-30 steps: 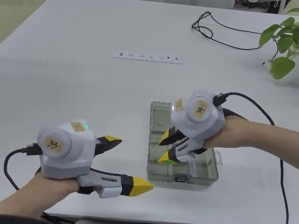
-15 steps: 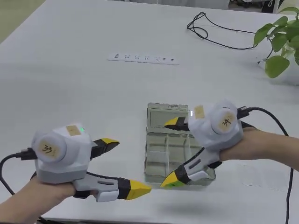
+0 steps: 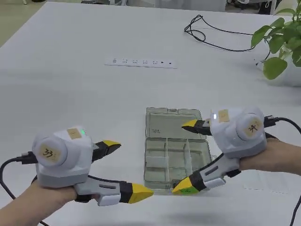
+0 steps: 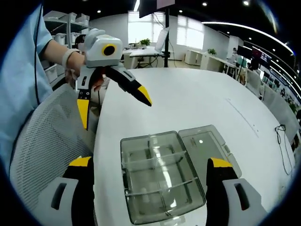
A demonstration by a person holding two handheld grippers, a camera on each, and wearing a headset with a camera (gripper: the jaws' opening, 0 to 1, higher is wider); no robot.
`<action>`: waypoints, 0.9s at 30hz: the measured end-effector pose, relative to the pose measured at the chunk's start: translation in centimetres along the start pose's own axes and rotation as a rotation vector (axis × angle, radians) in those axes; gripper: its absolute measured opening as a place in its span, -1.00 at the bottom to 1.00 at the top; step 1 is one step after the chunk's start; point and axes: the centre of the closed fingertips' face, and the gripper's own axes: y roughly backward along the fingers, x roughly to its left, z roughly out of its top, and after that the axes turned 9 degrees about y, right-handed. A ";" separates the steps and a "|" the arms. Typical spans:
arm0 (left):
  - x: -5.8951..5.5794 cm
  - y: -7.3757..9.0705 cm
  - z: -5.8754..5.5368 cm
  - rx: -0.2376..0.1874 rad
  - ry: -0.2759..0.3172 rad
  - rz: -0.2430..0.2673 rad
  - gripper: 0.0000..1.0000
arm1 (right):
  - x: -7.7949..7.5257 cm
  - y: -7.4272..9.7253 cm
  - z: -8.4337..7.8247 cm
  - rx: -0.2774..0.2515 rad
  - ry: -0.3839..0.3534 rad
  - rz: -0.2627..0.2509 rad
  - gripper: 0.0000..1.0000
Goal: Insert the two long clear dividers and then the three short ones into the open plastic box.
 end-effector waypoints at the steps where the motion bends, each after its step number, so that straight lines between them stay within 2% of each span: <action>1: -0.1 0.0 0.1 -0.001 0.000 -0.001 0.77 | -0.1 0.3 -0.2 -0.004 -0.009 -0.012 1.00; 9: 0.0 0.2 0.2 -0.008 -0.001 0.003 0.77 | -0.6 2.8 -2.8 0.020 -0.066 -0.055 1.00; 19: -0.1 0.4 0.2 -0.020 0.002 0.007 0.80 | -0.5 6.3 -7.2 0.090 -0.129 -0.114 0.98; 20: -0.1 0.5 0.2 -0.021 0.001 0.007 0.80 | -0.6 7.0 -8.3 0.104 -0.139 -0.113 0.97; 23: 0.0 0.6 0.3 -0.024 0.002 0.011 0.80 | -0.4 7.8 -8.9 0.108 -0.155 -0.131 0.96; 27: 0.0 0.6 0.3 -0.022 -0.001 0.011 0.80 | -0.1 8.4 -9.8 0.149 -0.151 -0.130 0.95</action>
